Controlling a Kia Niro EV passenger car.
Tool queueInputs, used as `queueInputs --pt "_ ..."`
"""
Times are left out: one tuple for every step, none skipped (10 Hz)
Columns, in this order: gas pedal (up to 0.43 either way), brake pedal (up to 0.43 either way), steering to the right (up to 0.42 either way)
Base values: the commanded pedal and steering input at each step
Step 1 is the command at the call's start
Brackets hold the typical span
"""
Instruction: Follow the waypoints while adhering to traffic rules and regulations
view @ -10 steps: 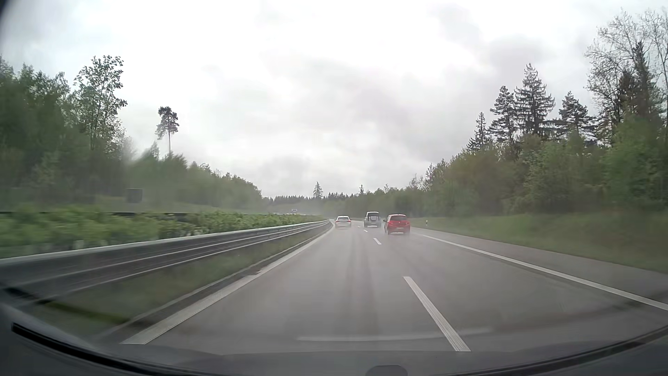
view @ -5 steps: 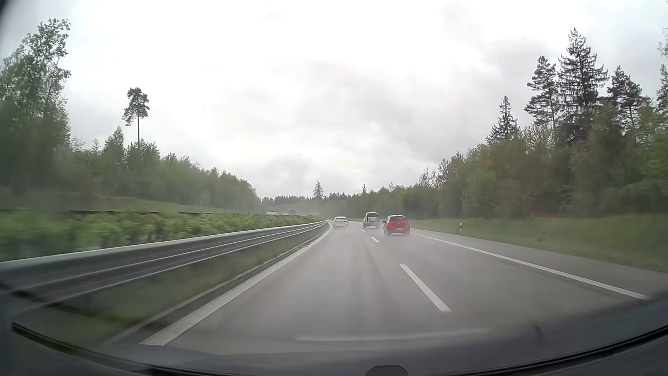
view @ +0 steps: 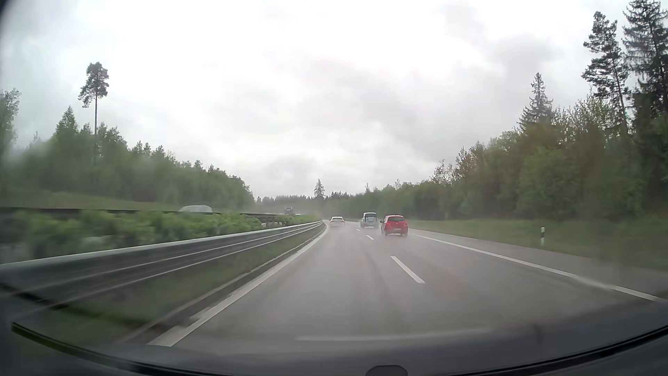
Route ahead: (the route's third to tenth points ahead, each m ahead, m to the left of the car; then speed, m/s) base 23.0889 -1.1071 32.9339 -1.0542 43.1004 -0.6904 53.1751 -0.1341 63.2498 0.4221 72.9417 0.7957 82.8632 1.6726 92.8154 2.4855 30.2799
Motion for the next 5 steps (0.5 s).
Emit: queueInputs --pt "0.319 0.000 -0.003" --pt "0.319 0.000 -0.004" --pt "0.319 0.000 -0.005" --pt "0.319 0.000 -0.005" --pt "0.319 0.000 -0.006"
